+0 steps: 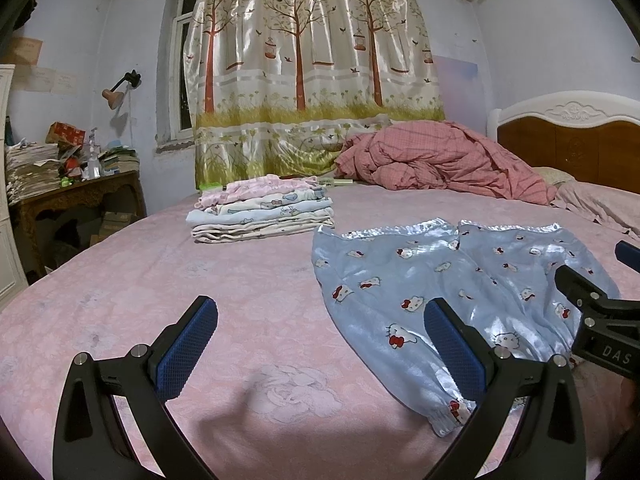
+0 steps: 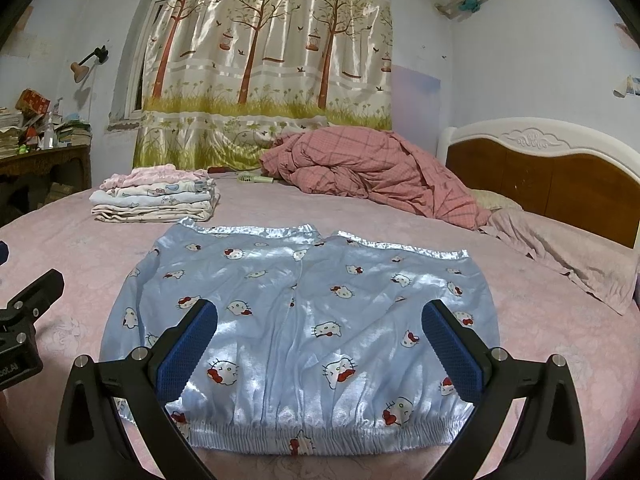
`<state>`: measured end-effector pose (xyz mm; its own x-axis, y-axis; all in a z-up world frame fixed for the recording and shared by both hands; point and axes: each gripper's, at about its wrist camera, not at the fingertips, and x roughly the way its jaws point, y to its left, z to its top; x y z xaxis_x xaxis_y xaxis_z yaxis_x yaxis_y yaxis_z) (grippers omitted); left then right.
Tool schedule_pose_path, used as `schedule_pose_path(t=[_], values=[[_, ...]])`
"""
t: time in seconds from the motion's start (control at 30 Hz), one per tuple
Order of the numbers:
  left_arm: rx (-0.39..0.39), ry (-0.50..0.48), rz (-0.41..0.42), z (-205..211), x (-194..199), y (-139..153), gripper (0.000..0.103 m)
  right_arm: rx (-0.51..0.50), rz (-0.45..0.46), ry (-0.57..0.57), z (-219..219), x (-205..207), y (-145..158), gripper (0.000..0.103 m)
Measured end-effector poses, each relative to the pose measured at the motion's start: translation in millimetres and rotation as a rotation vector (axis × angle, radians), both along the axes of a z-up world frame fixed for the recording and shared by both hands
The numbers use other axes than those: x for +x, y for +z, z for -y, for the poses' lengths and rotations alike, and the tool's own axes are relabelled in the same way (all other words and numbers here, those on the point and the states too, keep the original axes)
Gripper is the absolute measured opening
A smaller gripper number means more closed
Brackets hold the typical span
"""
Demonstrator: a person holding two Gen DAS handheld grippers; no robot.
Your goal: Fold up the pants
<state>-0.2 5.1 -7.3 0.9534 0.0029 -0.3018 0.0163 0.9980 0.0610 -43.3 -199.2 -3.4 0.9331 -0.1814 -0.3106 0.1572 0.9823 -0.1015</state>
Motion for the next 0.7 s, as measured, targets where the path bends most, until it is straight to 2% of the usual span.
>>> schedule_pose_path(t=[0.7], values=[[0.003,0.002,0.008,2.1,1.6,0.0,0.103,0.007,0.001,-0.007,0.4,0.4,-2.1,0.103]])
